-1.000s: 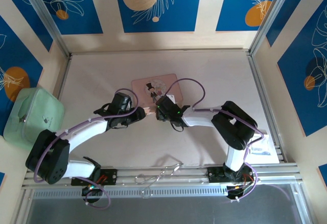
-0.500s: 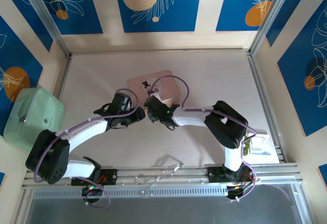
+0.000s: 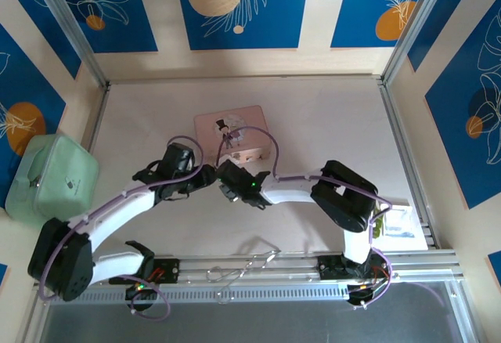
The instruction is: Unlock the padlock with the key
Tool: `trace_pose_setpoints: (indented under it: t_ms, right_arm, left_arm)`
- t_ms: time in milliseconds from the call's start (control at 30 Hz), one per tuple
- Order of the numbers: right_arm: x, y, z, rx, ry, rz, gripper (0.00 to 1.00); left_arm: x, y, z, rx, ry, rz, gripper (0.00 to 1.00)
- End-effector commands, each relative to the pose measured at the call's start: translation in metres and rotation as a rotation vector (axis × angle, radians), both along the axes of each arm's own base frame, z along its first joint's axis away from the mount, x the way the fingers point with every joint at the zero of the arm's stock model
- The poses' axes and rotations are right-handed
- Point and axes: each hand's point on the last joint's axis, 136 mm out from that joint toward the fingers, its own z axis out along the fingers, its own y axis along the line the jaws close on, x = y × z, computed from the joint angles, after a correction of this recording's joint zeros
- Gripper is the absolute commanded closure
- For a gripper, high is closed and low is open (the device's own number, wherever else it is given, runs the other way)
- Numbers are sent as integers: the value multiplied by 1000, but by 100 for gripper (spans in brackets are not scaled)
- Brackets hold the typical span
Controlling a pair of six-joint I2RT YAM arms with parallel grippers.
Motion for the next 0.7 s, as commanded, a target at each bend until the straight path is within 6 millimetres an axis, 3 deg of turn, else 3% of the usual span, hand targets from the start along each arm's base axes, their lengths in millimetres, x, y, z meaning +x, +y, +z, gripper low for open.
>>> trace_pose_setpoints:
  t_ms: [0,233,367,400,500,600,667]
  right_arm:
    - [-22,-3,18,53,47,16,90]
    - [-61,-32,45,98,211,-69,90]
    - [-74,-54,59,128,300,-147,81]
    - [-74,-55,61,150,319,-154,78]
    - [-65,-53,64,225,364,-167,55]
    - [-46,-42,56,273,380,-162,42]
    - [-31,-33,47,277,399,-175,39]
  left_arm:
    - [9,14,17,-5,-59,75,38]
    - [10,15,27,-30,-69,77,38]
    - [11,12,29,-43,-78,66,38]
    - [11,12,27,-45,-76,65,38]
    - [10,11,20,-57,-61,71,38]
    - [7,13,21,-79,-67,96,39]
    - [5,18,22,-71,-70,112,39]
